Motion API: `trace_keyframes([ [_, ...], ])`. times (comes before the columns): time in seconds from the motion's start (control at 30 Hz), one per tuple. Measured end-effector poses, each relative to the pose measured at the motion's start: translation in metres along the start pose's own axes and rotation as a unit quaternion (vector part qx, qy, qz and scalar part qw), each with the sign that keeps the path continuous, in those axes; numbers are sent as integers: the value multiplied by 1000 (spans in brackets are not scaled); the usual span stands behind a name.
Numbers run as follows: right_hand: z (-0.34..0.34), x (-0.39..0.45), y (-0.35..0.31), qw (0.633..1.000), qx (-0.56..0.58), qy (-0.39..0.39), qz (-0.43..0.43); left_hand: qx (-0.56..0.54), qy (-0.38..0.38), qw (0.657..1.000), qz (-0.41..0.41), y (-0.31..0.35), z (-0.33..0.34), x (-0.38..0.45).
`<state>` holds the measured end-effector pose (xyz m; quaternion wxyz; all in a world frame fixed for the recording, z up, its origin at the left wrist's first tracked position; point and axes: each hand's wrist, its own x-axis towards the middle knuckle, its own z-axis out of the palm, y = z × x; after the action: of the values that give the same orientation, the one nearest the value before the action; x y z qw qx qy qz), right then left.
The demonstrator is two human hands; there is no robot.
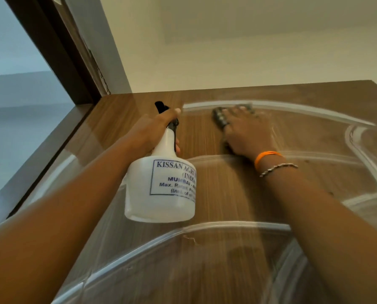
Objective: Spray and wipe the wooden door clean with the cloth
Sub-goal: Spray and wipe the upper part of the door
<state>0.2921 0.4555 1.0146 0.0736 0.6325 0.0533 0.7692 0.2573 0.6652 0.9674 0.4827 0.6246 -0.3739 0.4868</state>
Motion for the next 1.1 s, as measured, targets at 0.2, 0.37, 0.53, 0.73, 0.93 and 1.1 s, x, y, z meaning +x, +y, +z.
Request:
trace_keyframes([
  [0.2, 0, 4, 38, 994, 66, -40, 76, -64, 24, 997, 25, 13, 6, 24],
  [0.37, 2, 32, 15, 995, 73, -40, 53, -82, 20, 996, 18, 13, 1, 51],
  [0.53, 22, 84, -51, 996, 44, -47, -64, -37, 22, 999, -16, 2, -23, 70],
  [0.73, 21, 96, -101, 985, 32, -56, -161, -48, 53, 997, -4, -17, -41, 76],
  [0.93, 13, 99, -29, 991, -20, -31, 126, -70, -24, 997, -30, -17, -37, 75],
  [1.1, 22, 113, -37, 981, -22, 2, 192, -109, -44, 992, -49, -28, -41, 80],
])
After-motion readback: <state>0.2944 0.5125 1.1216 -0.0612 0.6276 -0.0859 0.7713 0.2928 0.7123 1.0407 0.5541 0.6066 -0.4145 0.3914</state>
